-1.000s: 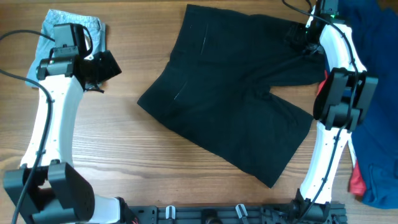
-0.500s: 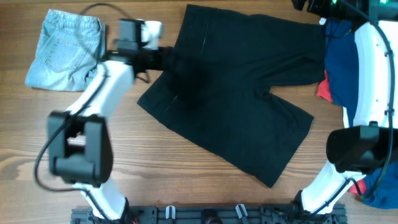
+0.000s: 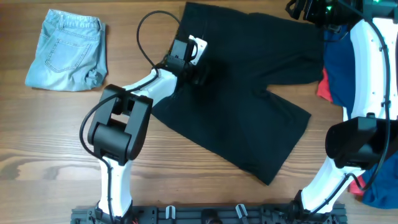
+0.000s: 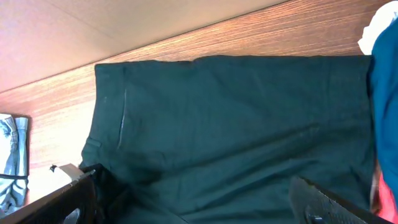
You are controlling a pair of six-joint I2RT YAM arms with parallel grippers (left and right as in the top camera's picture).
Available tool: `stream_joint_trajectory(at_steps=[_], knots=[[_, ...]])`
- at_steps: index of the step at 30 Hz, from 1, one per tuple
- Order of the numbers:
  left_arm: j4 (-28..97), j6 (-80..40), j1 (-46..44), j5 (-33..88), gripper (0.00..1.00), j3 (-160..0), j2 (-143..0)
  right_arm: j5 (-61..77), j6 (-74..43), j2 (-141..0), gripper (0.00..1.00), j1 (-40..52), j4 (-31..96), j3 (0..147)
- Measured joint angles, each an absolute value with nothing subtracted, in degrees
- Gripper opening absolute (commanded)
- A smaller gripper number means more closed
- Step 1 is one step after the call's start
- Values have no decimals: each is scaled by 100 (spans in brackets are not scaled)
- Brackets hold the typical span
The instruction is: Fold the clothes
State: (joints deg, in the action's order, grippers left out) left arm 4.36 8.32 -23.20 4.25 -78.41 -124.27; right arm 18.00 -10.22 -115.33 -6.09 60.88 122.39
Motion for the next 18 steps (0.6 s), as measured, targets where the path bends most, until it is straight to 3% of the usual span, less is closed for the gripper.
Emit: stream_joint_trajectory(at_steps=[4,8,11,18], knots=[[631,871,-2222,-14,88,-7968,-12516,1800,-1022,-11533,99,-609,6086,12228],[1114,519,-1662,-64,89,-8121,-12514,1798,-1022,-11531,100,-591,5970,11998],[1588,-49,-1002,-161,96,-8215,-12464,1800,-1022,-11535,99,-534,5730,11660],[2112,-548,-292,248,100,-8300,-12350,1793,-1083,-11535,99,-388,5382,11194]])
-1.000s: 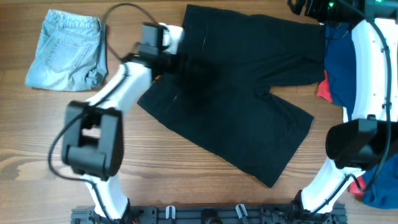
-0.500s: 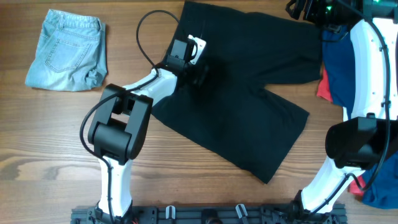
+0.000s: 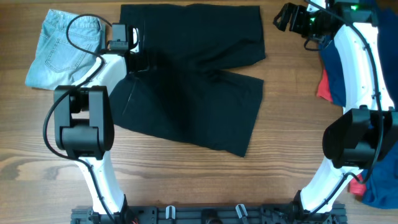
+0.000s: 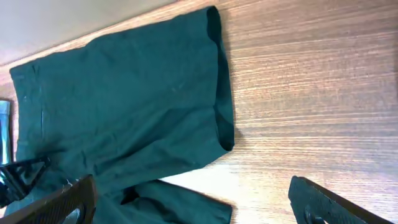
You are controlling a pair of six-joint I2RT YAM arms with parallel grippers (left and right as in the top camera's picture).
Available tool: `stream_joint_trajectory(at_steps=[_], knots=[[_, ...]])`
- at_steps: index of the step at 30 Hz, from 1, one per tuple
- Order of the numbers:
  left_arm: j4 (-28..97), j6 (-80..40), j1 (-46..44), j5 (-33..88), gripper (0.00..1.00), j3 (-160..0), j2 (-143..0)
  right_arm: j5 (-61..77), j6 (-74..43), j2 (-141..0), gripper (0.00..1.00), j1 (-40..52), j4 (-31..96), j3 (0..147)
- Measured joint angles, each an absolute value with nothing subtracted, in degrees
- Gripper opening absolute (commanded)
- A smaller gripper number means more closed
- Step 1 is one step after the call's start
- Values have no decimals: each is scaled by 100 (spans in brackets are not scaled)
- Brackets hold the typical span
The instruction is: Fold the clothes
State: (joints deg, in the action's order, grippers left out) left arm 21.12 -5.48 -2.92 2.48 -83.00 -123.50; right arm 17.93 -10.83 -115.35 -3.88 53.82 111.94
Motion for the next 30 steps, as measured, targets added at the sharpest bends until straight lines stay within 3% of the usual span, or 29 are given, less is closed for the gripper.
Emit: stream_joint_trajectory(at_steps=[9,16,21,25,30], knots=[[4812,-829,-261,397,100,-8652,-11865,1778,-1109,-11118,99,-384,5977,11194],[5618,-917,-261,532,100,-8980,-9105,1962,-1487,-9647,98,-384,6543,11233],[6237,-982,-261,934,100,-9032,-7872,2209,-1629,-9511,95,-351,7655,11262],[7496,-1645,-261,751,100,-9024,-7513,1868,-1968,-9513,95,-47,8357,11142],[8829,-3463,-261,-89,85,-8884,-7393,1107,-2891,-9515,96,812,8818,10763]])
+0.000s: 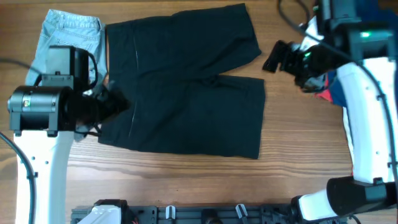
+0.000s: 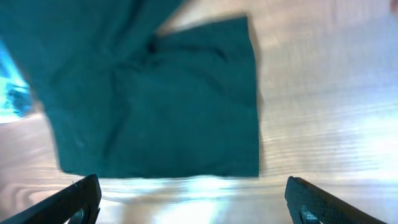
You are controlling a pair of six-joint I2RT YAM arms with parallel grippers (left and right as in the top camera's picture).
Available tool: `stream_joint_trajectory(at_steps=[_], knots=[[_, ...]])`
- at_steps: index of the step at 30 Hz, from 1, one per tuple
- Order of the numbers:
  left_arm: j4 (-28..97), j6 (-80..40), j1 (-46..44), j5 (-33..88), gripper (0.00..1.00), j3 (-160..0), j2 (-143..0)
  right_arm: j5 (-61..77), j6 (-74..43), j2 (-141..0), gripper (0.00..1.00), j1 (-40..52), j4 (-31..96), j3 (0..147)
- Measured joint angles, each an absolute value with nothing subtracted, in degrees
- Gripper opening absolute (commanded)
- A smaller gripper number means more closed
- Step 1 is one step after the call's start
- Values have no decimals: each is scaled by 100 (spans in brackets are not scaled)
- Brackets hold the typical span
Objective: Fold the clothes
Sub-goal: 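Move the left gripper to the shorts' lower left hem and grasp it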
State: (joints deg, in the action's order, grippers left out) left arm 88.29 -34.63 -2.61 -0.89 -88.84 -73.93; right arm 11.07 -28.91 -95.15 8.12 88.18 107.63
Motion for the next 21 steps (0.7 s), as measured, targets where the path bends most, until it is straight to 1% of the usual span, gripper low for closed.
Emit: stream_joint_trajectory(at_steps=[2,3,5,7,10,11,14,15,18,21], knots=[[8895,-4270,-261,-298,85,-8510,-7273,810,-3485,-9513,96,1216,8930,10348],[8921,-4606,-261,-364,85,-8300,-7210,709,-3822,-9513,98,1411,8927,10062],[8866,-5334,-261,-519,87,-7730,-7000,574,-4462,-9526,98,1804,8757,9360],[8814,-6090,-261,-676,88,-7004,-6702,552,-4941,-9526,94,2150,8283,8611],[8423,-6941,-261,-781,87,-5957,-6202,703,-5380,-9564,94,2574,7336,7496],[8097,-7363,-261,-814,86,-5395,-5924,770,-5452,-9564,94,2644,7116,7247],[7137,-7867,-261,-856,86,-4543,-5566,882,-5631,-9568,95,2749,6580,6783],[6731,-8099,-261,-860,85,-4117,-5487,904,-5690,-9568,97,2773,6416,6632],[5708,-8346,-261,-858,84,-3531,-5524,934,-5752,-9568,98,2773,6239,6512],[4834,-8309,-261,-856,84,-3159,-5760,943,-5767,-9568,98,2773,6156,6473]])
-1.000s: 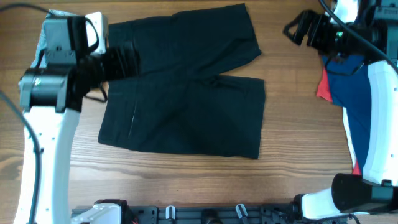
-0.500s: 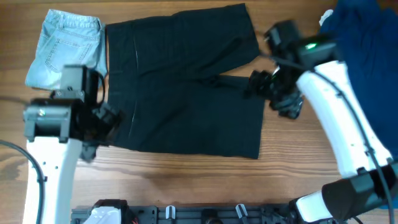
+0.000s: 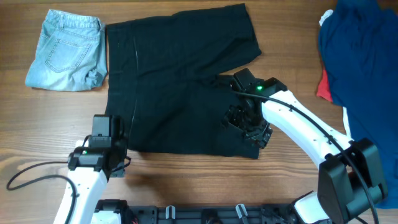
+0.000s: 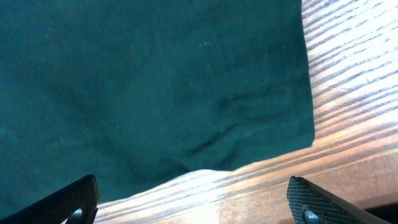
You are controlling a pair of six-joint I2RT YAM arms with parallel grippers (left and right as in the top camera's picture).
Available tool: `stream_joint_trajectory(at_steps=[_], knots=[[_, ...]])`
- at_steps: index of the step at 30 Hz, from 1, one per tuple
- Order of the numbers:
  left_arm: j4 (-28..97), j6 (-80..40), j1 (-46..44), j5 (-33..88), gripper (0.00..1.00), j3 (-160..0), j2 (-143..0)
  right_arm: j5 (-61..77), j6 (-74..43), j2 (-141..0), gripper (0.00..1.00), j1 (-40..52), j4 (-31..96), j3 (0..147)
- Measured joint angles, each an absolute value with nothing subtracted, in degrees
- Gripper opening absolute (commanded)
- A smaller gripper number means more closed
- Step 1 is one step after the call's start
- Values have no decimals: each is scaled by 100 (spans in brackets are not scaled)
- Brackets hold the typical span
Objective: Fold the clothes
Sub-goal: 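Move the left gripper to the shorts' lower left hem and grasp it, then grasp the lower right leg hem with the right gripper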
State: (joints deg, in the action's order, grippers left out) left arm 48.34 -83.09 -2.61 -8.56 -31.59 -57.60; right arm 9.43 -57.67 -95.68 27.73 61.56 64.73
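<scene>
Black shorts [image 3: 180, 87] lie spread flat on the wooden table, waistband to the left and both legs pointing right. My right gripper [image 3: 252, 127] hangs low over the near leg's hem. In the right wrist view it [image 4: 196, 210] is open, fingertips [image 4: 314, 202] wide apart over bare wood just past the hem corner of the shorts [image 4: 155, 81]. My left gripper [image 3: 111, 134] sits at the waistband's near corner. Its fingers cannot be made out from above.
Folded light-blue jeans [image 3: 68, 50] lie at the back left, touching the shorts' waistband corner. A heap of blue cloth [image 3: 360, 56] with a red piece [image 3: 324, 87] fills the back right. Bare table [image 3: 205, 180] runs along the front edge.
My right gripper was raised beside the shorts' far leg; now it is low over the near leg's hem. My left arm has drawn back to the front left. The shorts have not moved.
The shorts first lay askew at the back middle with my left gripper on the waistband. Then they lay further left and squarer, that gripper still at the waistband. Then they lay flat beside the jeans with both arms off them. Now the right gripper is over the near hem.
</scene>
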Motion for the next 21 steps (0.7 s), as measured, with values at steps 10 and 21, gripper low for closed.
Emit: stream_joint_trajectory(at_steps=[10,21], knots=[[3181,-7518,-261,-834,79,-3105,-7627,943,-5767,-9568,97,2773,6055,6381],[2679,-7236,21,-982,17,-3321,-8165,943,-5739,-9568,91,2773,6077,6375]])
